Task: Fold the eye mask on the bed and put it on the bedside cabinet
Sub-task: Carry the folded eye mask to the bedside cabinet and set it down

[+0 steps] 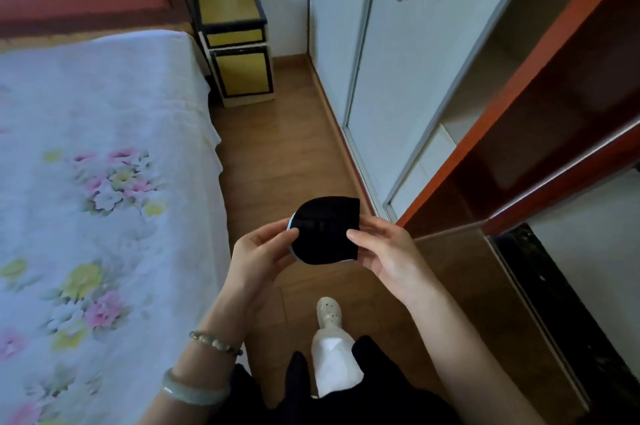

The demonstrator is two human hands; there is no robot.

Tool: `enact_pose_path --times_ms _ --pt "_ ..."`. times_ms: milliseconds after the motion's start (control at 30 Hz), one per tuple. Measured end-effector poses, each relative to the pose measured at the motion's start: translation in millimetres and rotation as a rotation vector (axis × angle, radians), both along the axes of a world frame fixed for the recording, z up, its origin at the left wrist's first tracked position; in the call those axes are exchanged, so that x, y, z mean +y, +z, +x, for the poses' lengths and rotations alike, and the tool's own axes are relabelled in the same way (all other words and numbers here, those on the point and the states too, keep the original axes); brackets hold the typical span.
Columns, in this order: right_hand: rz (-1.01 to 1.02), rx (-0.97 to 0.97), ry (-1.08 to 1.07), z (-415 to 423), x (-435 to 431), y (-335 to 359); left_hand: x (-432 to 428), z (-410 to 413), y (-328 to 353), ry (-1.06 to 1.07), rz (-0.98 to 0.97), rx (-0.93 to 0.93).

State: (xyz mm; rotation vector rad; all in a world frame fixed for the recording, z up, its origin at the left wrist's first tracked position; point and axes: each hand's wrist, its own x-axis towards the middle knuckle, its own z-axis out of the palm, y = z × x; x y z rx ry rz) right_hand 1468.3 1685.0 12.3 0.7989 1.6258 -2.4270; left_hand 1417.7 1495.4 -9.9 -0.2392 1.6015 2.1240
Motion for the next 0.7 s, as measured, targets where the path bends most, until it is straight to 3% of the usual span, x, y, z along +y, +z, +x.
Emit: enact_pose_path --times_ms 333,700 --pt "0.036 0.019 0.200 -184 43 1 33 -149 7 0.159 -0.070 0.004" --pt "0.055 0.036 0.277 -380 25 -16 16 -334 -1 0.239 -0.076 0.003"
